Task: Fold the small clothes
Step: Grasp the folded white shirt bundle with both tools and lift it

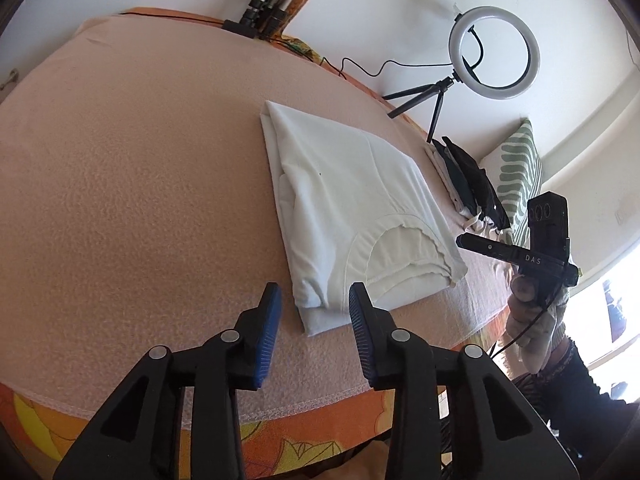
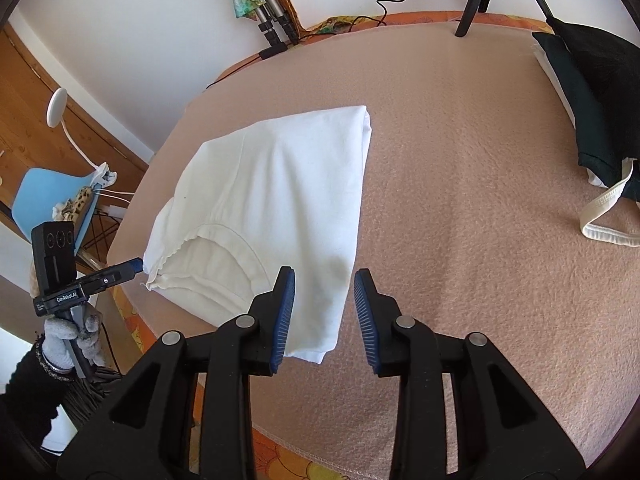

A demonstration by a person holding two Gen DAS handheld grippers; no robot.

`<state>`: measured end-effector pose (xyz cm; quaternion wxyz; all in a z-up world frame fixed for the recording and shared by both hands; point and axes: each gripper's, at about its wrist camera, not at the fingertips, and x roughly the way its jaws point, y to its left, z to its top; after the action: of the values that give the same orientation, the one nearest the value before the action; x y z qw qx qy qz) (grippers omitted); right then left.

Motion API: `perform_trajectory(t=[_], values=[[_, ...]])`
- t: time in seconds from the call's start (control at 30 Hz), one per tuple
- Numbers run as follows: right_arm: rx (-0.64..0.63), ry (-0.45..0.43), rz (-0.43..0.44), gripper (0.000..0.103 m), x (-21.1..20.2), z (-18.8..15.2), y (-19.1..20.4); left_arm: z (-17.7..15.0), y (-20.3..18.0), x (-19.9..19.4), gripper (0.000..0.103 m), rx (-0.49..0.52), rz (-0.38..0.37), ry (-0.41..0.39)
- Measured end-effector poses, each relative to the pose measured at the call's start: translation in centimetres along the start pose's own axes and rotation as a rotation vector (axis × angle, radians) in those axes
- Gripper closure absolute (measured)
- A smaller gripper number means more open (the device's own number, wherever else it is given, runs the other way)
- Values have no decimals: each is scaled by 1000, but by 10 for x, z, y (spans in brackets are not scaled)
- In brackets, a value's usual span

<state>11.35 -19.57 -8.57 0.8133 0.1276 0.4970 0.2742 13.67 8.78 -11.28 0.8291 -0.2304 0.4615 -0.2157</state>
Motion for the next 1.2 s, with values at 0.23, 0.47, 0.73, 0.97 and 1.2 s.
perform_trajectory(t=[0.23,0.47,0.73,0.97,1.2], values=[[52,-86,59,61,2,44,-11,11,7,15,73,-82,-54,-24],[136,-102,71,58,37,94,-43,6,10,22,101,-73,13,4],[149,-47,144,45,74,103,-53,-5,9,1,63,-74,15,-22],[149,-56,175,39,73,101,-52,-13,26,-1,49,-267,-108,-23],[179,-74,251,39,77,100,-56,-6,23,9,49,-315,-172,-24]])
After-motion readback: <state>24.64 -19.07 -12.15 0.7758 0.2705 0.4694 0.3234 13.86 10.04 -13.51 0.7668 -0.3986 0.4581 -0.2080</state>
